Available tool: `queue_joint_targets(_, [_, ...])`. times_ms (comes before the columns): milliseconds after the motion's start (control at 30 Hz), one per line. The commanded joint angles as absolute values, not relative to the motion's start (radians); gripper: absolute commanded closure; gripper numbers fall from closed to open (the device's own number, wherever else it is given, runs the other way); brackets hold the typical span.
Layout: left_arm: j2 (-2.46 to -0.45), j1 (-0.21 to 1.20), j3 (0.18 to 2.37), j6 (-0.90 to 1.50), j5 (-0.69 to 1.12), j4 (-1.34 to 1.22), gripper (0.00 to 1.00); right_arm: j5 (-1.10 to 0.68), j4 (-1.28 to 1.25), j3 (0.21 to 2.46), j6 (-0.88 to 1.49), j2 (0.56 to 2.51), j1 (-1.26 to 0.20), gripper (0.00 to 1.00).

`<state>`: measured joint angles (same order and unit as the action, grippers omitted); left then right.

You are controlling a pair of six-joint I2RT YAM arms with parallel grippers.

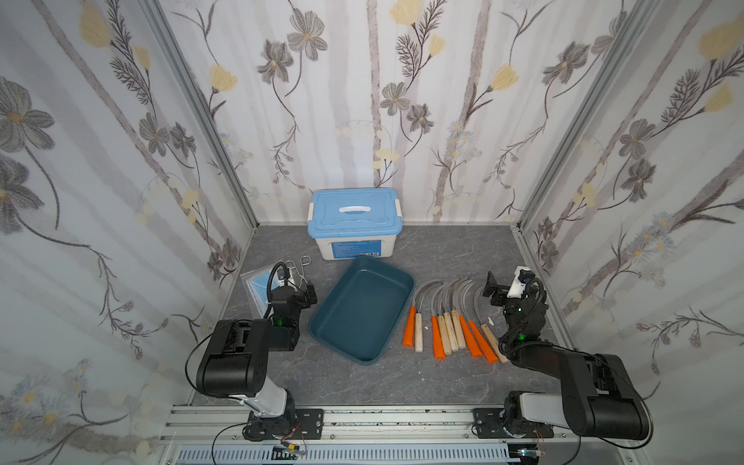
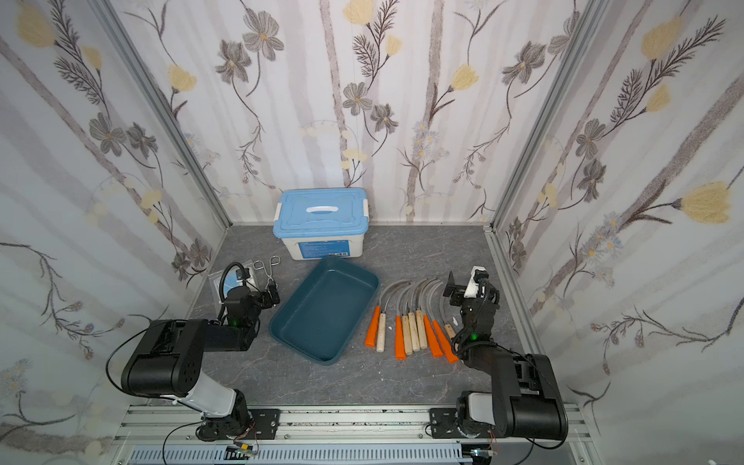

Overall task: Put small sickles into storage boxes
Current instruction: Pick up the sickle at the center of the board.

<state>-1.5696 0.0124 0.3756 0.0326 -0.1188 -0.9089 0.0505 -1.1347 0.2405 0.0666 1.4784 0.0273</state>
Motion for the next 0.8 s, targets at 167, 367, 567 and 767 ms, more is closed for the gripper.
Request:
queue_joint_targets(167, [-1.549, 0.012, 0.372, 0.008, -0.067, -0.936, 0.00, 0.207, -0.773, 0.411, 0.105, 1.363, -0.001, 0.00])
queue_joint_targets(367, [-1.380, 0.012, 0.415, 0.000, -0.032, -0.715, 0.00, 0.156, -0.506, 0.595, 0.358, 1.259, -0.009, 0.00])
queue_joint_targets(567, [-1.120, 0.012, 0.560, -0.001, 0.079, -0.282, 0.00, -0.229, -0.502, 0.631, 0.529, 1.289, 0.018, 0.00])
queue_joint_targets(767, [-0.986, 0.015, 0.818, 0.000, 0.107, 0.252, 0.00, -0.144, -0.319, 0.706, 0.475, 1.337, -0.117, 0.00])
